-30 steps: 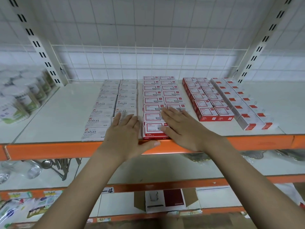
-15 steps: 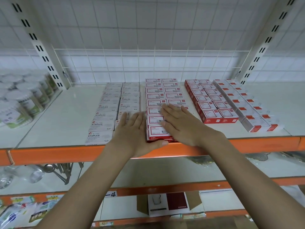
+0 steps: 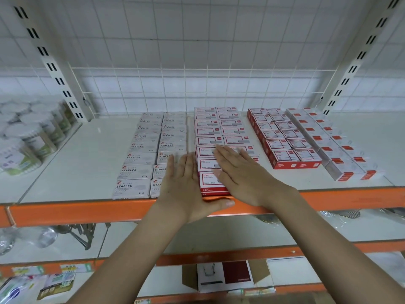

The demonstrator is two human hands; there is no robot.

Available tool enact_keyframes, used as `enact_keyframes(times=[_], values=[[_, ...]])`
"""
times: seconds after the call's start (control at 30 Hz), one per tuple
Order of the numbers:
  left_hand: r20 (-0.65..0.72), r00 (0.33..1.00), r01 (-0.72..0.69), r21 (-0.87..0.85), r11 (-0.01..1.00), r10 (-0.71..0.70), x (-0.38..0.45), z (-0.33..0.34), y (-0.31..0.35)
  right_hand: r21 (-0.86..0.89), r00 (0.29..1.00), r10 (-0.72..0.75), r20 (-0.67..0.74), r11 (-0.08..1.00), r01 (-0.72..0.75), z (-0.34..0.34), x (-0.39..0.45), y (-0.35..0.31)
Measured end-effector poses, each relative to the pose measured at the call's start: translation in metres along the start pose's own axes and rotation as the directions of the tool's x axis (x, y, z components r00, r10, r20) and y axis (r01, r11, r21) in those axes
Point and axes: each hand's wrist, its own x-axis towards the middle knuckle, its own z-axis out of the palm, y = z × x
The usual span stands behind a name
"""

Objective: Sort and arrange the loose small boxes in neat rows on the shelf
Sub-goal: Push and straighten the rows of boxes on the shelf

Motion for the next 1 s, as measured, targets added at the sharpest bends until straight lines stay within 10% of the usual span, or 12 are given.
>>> enact_keyframes(times=[1.0], values=[[0.038,0.999,-0.029,-0.013,0.999,0.03,-0.006,-0.001,-0.004,-0.024,0.999,0.046,-0.024,0.999,-0.046,-0.003,-0.001,-0.009]])
